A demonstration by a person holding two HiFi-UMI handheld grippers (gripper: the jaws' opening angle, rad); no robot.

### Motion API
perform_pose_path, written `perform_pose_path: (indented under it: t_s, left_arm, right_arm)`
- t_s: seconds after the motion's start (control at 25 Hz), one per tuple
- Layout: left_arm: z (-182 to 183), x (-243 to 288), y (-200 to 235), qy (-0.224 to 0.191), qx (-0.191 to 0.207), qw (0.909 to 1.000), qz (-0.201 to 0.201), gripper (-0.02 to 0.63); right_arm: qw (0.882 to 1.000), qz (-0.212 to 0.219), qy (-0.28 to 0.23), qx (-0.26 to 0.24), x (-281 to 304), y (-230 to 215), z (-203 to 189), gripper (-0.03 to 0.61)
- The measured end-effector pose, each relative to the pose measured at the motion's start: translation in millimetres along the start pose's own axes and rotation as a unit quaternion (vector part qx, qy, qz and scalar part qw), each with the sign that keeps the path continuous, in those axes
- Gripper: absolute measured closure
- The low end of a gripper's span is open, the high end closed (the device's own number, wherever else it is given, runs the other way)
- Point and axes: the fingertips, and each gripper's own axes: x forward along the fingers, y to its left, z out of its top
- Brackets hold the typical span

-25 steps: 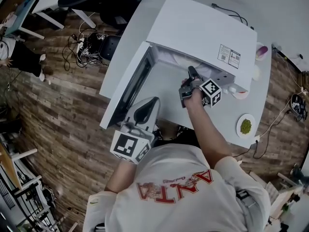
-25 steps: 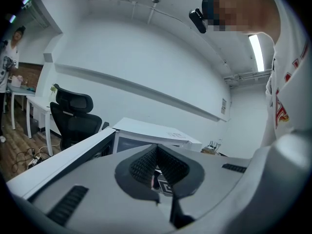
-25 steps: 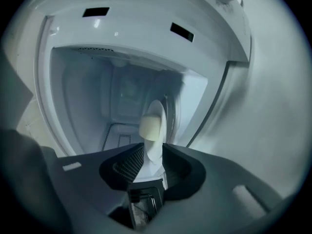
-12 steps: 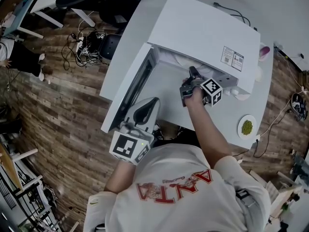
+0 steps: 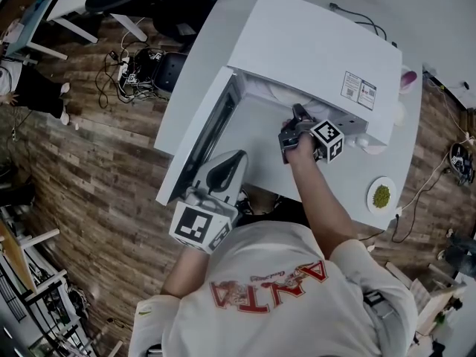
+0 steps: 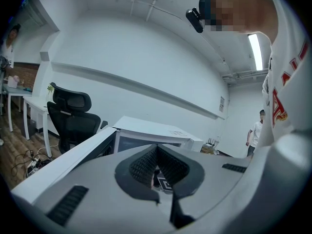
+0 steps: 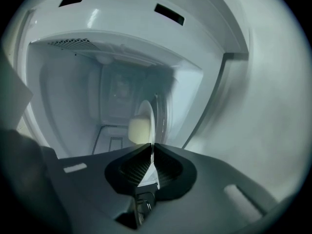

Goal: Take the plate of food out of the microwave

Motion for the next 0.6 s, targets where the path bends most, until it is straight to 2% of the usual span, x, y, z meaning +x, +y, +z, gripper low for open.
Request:
perform_pose_path:
  t_s: [0.6]
  left_arm:
    - [-2,-1,-5,0.003,-0.002,0.9999,-0.010,0.604]
  right_arm:
    - [0.999,0.016,0.020,-0.019,-13,-5,-4,0.558]
